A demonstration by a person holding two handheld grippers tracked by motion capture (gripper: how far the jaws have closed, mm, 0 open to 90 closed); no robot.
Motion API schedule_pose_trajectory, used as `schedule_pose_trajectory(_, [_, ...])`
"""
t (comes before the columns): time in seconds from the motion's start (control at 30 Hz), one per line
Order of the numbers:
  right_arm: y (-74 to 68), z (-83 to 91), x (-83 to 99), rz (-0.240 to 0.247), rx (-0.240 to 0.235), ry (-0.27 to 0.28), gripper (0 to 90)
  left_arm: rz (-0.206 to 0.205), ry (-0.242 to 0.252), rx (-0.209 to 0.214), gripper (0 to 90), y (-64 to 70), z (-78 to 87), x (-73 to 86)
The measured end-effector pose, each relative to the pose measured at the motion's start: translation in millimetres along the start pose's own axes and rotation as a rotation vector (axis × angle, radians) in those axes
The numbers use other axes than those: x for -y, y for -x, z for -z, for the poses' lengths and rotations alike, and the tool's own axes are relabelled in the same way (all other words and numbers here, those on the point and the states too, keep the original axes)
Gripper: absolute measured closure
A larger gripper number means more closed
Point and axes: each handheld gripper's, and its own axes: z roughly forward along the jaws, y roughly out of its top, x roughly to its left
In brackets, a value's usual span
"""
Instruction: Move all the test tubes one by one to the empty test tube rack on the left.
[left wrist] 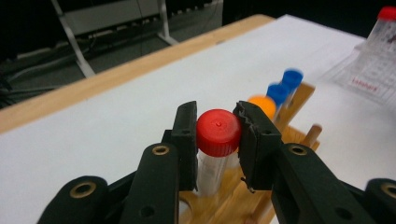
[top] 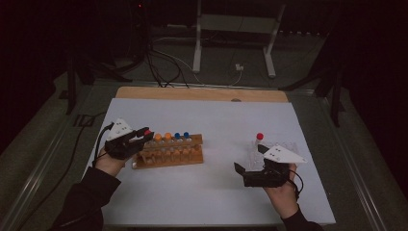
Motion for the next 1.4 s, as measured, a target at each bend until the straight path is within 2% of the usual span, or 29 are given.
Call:
schedule_pose_trajectory(0.2, [2.4, 1.5, -0.7, -0.002, 0.011, 0.0, 0.0, 0.006, -0.045, 0.005, 71.2, -1.3, -7.1, 6.7])
schedule_pose_trajectory(0.47, [8.8, 4.9, -2.1, -0.009, 0.021, 0.003, 0.0, 0.015, -0.049, 0.007, 70.7, -1.9, -7.0, 6.9])
schedule_pose_trajectory(0.5, [10.5, 5.5, -2.8, -0.005, 0.035, 0.001, 0.0, 0.019, -0.042, 0.017, 69.7, -2.1, -6.2, 7.1])
schedule_pose_trajectory(0.53, [12.7, 6.3, -3.3, -0.005, 0.037, -0.002, 0.0, 0.018, -0.035, 0.031, 64.2, -2.2, -5.1, 7.1])
schedule_pose_trajectory(0.6, [19.5, 8.5, -4.1, -0.02, 0.039, -0.002, 0.0, 0.013, -0.03, 0.022, 49.0, -1.5, -0.8, 6.1])
schedule_pose_trajectory(0.67, [26.8, 9.6, -3.8, -0.032, 0.035, -0.012, 0.0, 0.008, -0.009, 0.055, 42.7, -1.2, 5.6, 5.5])
schedule_pose_trajectory(0.7, [31.1, 9.2, -3.0, -0.041, 0.044, -0.024, 0.0, 0.0, -0.007, 0.053, 36.4, -0.2, 8.6, 5.2])
schedule_pose_trajectory(0.77, [39.3, 7.2, 0.4, -0.055, 0.058, -0.051, 0.1, -0.002, 0.005, 0.081, 26.4, 2.0, 14.7, 5.1])
schedule_pose_trajectory(0.83, [47.3, 3.2, 6.0, -0.067, 0.086, -0.068, 6.9, -0.007, 0.006, 0.07, 15.8, 6.2, 19.7, 3.7])
schedule_pose_trajectory(0.9, [54.3, -3.8, 11.6, -0.081, 0.125, -0.099, 10.7, -0.011, 0.014, 0.073, 9.0, 10.9, 24.5, 1.3])
schedule_pose_trajectory(0.97, [59.4, -11.3, 15.7, -0.09, 0.159, -0.123, 25.7, -0.022, 0.021, 0.085, 3.3, 16.3, 28.2, -1.3])
schedule_pose_trajectory(1.07, [66.1, -23.6, 18.7, -0.092, 0.204, -0.167, 42.7, -0.039, 0.033, 0.1, 2.2, 24.2, 30.8, -4.6])
schedule_pose_trajectory(1.23, [78.7, -43.0, 19.5, -0.133, 0.246, -0.21, 58.8, -0.046, 0.045, 0.121, 2.2, 31.3, 31.7, -10.5])
schedule_pose_trajectory(1.33, [81.7, -50.5, 18.2, -0.123, 0.25, -0.221, 66.2, -0.053, 0.051, 0.128, 2.2, 33.4, 32.1, -13.0])
schedule_pose_trajectory(1.4, [81.3, -54.4, 17.1, -0.113, 0.24, -0.225, 74.4, -0.058, 0.052, 0.14, 2.2, 34.7, 32.2, -13.8])
